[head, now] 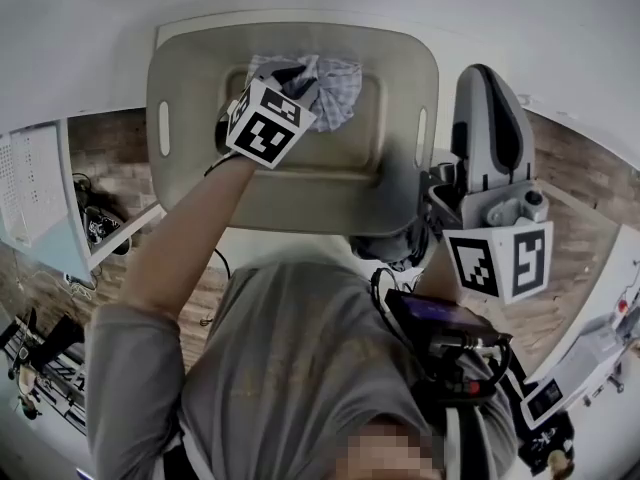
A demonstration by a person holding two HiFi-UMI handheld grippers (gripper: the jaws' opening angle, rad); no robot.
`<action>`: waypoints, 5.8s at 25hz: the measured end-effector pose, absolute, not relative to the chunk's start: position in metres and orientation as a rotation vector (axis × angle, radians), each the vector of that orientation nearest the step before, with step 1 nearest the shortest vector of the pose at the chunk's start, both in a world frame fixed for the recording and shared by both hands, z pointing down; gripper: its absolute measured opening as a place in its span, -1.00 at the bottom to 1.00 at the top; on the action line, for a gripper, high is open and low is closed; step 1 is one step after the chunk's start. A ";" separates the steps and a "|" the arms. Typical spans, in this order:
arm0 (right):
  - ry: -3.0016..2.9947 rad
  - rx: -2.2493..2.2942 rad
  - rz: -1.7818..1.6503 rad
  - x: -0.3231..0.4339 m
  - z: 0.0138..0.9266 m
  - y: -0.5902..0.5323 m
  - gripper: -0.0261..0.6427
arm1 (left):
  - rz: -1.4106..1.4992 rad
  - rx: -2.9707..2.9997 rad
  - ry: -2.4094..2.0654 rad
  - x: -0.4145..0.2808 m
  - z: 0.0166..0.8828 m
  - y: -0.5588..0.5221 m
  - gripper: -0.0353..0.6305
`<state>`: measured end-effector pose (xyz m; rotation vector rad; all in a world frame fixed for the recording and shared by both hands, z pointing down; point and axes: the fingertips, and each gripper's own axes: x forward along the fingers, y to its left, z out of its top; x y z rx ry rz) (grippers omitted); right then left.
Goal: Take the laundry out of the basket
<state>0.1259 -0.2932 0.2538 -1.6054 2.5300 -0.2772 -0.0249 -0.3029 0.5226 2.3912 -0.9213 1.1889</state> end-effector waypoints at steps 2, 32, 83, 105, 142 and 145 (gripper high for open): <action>2.490 -1.703 -0.271 0.146 0.258 -0.293 -0.87 | 1.189 2.394 -0.922 -0.025 0.522 -0.303 -0.58; 2.440 -1.766 -0.213 0.157 0.247 -0.236 -0.87 | 1.011 2.553 -1.107 -0.026 0.450 -0.320 -0.77; 2.498 -1.578 0.052 0.122 0.182 -0.022 -0.87 | 0.164 2.964 -1.711 -0.079 0.034 -0.173 -0.77; 2.628 -1.497 0.029 0.105 0.198 -0.004 -0.87 | 0.149 2.737 -1.453 -0.046 0.265 -0.025 -0.76; 2.722 -1.372 -0.069 0.057 0.219 -0.059 -0.87 | 0.092 2.701 -1.453 -0.085 0.260 -0.035 -0.14; 2.712 -1.395 -0.062 0.059 0.219 -0.065 -0.87 | 0.088 2.726 -1.439 -0.083 0.256 -0.049 -0.14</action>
